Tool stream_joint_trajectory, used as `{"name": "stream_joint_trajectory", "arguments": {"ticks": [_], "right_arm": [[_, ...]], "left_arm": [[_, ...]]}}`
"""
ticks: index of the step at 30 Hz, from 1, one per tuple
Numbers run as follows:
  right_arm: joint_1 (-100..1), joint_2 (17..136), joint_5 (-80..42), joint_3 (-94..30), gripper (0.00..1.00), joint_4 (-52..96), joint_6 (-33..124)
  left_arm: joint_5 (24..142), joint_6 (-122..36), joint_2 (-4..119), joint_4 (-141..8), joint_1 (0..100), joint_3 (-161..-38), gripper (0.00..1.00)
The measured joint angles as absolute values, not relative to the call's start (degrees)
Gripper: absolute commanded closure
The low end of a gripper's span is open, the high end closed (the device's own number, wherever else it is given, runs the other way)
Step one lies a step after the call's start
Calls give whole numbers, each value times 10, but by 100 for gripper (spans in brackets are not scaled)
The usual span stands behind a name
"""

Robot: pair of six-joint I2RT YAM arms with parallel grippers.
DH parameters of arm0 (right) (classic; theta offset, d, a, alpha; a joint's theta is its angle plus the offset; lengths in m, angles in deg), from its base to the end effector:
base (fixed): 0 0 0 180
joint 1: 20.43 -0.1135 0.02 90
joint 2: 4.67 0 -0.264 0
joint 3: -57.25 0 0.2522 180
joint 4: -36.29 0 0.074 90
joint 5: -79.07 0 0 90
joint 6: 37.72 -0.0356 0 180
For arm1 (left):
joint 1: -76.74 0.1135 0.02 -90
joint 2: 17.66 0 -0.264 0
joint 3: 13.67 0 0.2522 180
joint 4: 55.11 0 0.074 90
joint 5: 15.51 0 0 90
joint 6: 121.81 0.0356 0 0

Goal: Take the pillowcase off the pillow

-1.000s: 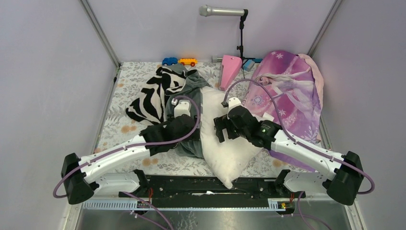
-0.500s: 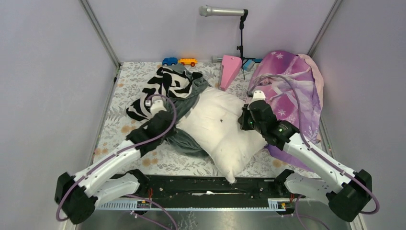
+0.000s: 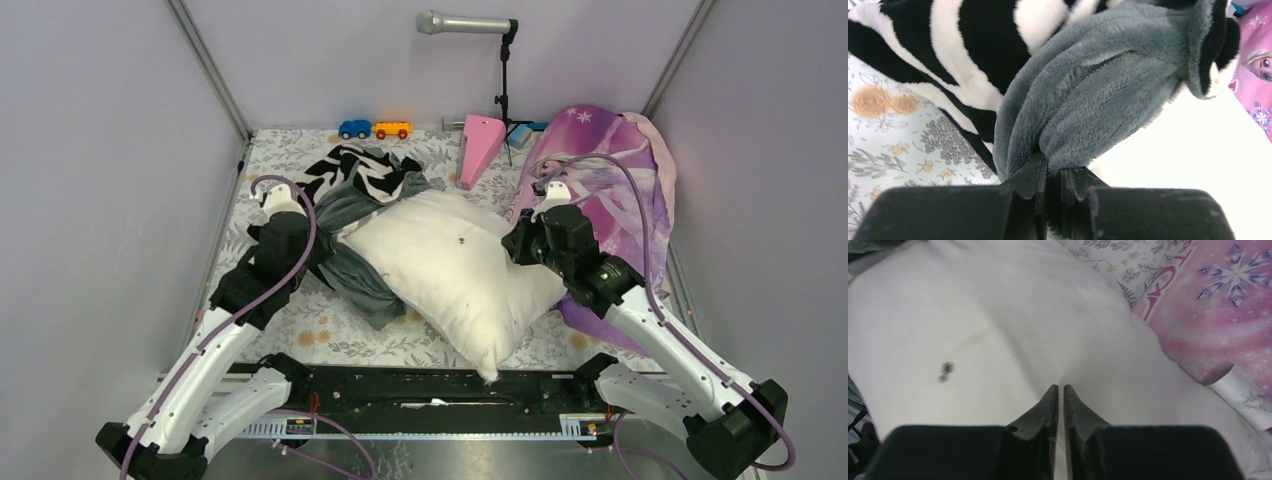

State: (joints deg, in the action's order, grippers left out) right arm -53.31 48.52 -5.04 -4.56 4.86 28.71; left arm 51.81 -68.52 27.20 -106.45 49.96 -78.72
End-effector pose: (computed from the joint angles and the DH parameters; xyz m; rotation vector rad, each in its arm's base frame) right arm 0.1800 0.1120 0.3202 -0.0945 2.0045 0.5392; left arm 0.1499 -0.0603 0.3315 -0.4115 2.0376 -0.2607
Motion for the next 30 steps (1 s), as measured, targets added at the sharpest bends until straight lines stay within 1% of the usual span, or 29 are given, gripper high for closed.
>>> {"name": "stream_joint_trajectory", "arguments": {"ticks": [3, 5, 6, 8, 10, 15, 22, 24, 27, 30], "right_arm": [[-526, 511, -85, -52, 58, 53, 304], [-520, 528, -110, -57, 41, 52, 313], [-519, 537, -124, -61, 25, 52, 318], [-519, 545, -141, -66, 3, 52, 318], [-519, 550, -153, -74, 0, 52, 321], [-519, 551, -151, -82, 0, 57, 301], [-525, 539, -166, -71, 0, 77, 232], [-558, 559, -146, -98, 0, 58, 239], [-690, 611, -74, -170, 0, 28, 269], [-792, 662, -37, -233, 0, 12, 293]], "left_arm": [[536, -653, 279, -1060, 505, -802, 96], [561, -637, 279, -1058, 510, -800, 95], [572, -632, 278, -1053, 511, -796, 96], [594, -623, 279, -1047, 513, -788, 100], [606, -621, 281, -1045, 513, -780, 100], [616, -630, 276, -1017, 513, -754, 100], [623, -659, 228, -971, 514, -692, 100], [624, -664, 219, -962, 515, -681, 100], [627, -667, 218, -955, 515, -679, 100], [632, -668, 218, -949, 515, -678, 100]]}}
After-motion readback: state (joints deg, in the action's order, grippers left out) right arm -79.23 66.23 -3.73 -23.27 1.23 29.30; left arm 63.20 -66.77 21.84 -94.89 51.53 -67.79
